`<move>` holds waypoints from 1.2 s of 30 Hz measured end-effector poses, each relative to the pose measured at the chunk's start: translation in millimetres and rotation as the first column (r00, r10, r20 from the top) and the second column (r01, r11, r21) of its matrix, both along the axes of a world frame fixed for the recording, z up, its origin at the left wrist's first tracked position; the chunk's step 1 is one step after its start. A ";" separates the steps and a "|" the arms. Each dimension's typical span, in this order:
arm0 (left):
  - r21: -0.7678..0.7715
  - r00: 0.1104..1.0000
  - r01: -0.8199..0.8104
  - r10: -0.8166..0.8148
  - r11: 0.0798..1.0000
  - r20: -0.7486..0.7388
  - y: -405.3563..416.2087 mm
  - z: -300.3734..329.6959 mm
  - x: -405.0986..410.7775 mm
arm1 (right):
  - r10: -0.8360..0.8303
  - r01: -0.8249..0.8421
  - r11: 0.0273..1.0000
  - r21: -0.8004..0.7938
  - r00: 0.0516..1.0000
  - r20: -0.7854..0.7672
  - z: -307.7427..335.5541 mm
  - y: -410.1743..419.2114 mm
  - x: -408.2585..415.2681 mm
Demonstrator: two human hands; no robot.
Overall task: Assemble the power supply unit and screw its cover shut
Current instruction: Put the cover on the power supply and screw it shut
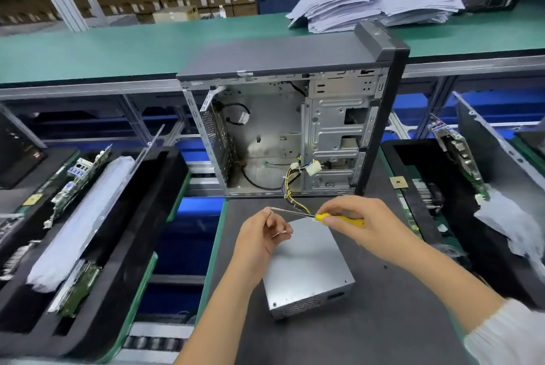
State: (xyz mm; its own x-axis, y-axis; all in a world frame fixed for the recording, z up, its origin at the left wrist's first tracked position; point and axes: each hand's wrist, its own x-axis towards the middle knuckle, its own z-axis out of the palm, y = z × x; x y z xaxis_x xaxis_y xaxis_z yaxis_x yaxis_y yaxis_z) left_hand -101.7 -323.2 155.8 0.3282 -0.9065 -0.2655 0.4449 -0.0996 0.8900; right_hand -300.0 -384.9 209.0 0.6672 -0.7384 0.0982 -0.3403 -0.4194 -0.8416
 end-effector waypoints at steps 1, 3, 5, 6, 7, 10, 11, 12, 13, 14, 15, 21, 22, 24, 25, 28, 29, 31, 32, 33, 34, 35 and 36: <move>-0.017 1.000 0.006 -0.006 1.000 -0.022 2.5 1.2 3.0 | 0.011 -0.011 1.000 -0.022 1.000 -0.019 0.6 0.2 2.3; -0.058 0.998 0.022 -0.026 0.998 -0.060 7.9 2.4 8.8 | 0.021 -0.026 0.997 -0.075 0.997 -0.074 0.6 -0.8 4.6; -0.089 0.996 0.032 -0.039 0.996 -0.079 12.8 2.4 13.5 | 0.030 -0.043 0.993 -0.106 0.992 -0.119 0.6 -1.7 6.6; -0.099 0.996 0.033 -0.042 0.995 -0.082 14.6 1.8 15.2 | 0.037 -0.051 0.992 -0.113 0.991 -0.128 0.4 -1.7 7.7; -0.105 0.995 0.033 -0.042 0.994 -0.086 16.0 0.9 16.8 | 0.043 -0.059 0.991 -0.118 0.991 -0.129 -0.2 -1.4 8.9; -0.115 0.993 0.037 -0.049 0.993 -0.104 17.7 -1.8 19.9 | 0.056 -0.069 0.989 -0.129 0.993 -0.101 -1.3 -0.2 11.9; -0.117 0.993 0.044 -0.057 0.992 -0.107 17.8 -2.5 20.7 | 0.058 -0.070 0.989 -0.129 0.994 -0.091 -1.4 0.3 12.9; -0.118 0.992 0.053 -0.065 0.992 -0.106 17.9 -3.1 21.3 | 0.060 -0.071 0.989 -0.131 0.994 -0.089 -1.2 0.3 13.9; -0.119 0.992 0.060 -0.072 0.991 -0.101 17.8 -3.5 21.8 | 0.060 -0.072 0.988 -0.136 0.994 -0.095 -1.1 0.1 14.8; -0.121 0.993 0.066 -0.078 0.990 -0.094 17.6 -3.8 22.1 | 0.059 -0.074 0.987 -0.142 0.993 -0.105 -0.7 0.0 15.3; -0.122 0.993 0.071 -0.082 0.990 -0.085 17.5 -4.1 22.2 | 0.060 -0.077 0.986 -0.150 0.992 -0.113 -0.2 -0.2 15.6; -0.117 0.993 0.082 -0.091 0.990 -0.072 14.7 -5.2 22.3 | 0.062 -0.086 0.981 -0.176 0.989 -0.137 3.4 -0.1 14.9; -0.118 0.993 0.083 -0.092 0.990 -0.070 14.7 -5.6 22.7 | 0.059 -0.086 0.979 -0.185 0.987 -0.147 3.7 -0.4 14.7; -0.124 0.993 0.089 -0.097 0.988 -0.063 15.0 -6.4 23.9 | 0.052 -0.083 0.976 -0.203 0.987 -0.154 3.8 -0.7 14.6; -0.127 0.993 0.092 -0.100 0.988 -0.059 15.1 -6.9 24.7 | 0.048 -0.080 0.975 -0.209 0.987 -0.154 3.9 -0.9 14.8; -0.132 0.993 0.096 -0.104 0.987 -0.057 14.8 -7.7 26.0 | 0.051 -0.086 0.972 -0.219 0.986 -0.161 4.0 -2.1 15.7; -0.132 0.993 0.097 -0.105 0.986 -0.055 14.8 -8.3 26.2 | 0.055 -0.092 0.970 -0.223 0.985 -0.165 4.4 -2.6 16.1; -0.131 0.993 0.101 -0.108 0.986 -0.044 14.6 -9.4 27.1 | 0.058 -0.097 0.967 -0.234 0.984 -0.169 5.7 -3.1 16.8; -0.129 0.993 0.102 -0.108 0.986 -0.039 14.6 -10.1 27.5 | 0.057 -0.098 0.965 -0.242 0.984 -0.170 6.3 -3.2 17.1; -0.128 0.993 0.104 -0.109 0.986 -0.034 14.4 -10.7 27.9 | 0.055 -0.098 0.962 -0.253 0.984 -0.172 6.7 -3.2 17.0; -0.129 0.993 0.106 -0.110 0.986 -0.029 14.3 -11.3 28.3 | 0.053 -0.100 0.960 -0.263 0.983 -0.178 7.0 -3.4 17.1; -0.132 0.993 0.107 -0.111 0.986 -0.025 14.5 -11.8 28.8 | 0.052 -0.102 0.958 -0.269 0.981 -0.188 7.3 -3.4 17.3; -0.134 0.994 0.105 -0.109 0.985 -0.021 14.4 -12.4 29.2 | 0.053 -0.107 0.956 -0.272 0.978 -0.200 7.5 -3.2 17.5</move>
State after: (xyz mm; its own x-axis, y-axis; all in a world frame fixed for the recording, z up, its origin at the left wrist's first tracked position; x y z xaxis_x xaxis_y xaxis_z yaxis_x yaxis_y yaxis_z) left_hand -72.5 -308.7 143.4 0.2218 -0.9637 -0.1489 0.4630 -0.0303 0.8859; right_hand -282.5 -388.0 216.4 0.7492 -0.6427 0.1600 -0.4367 -0.6609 -0.6103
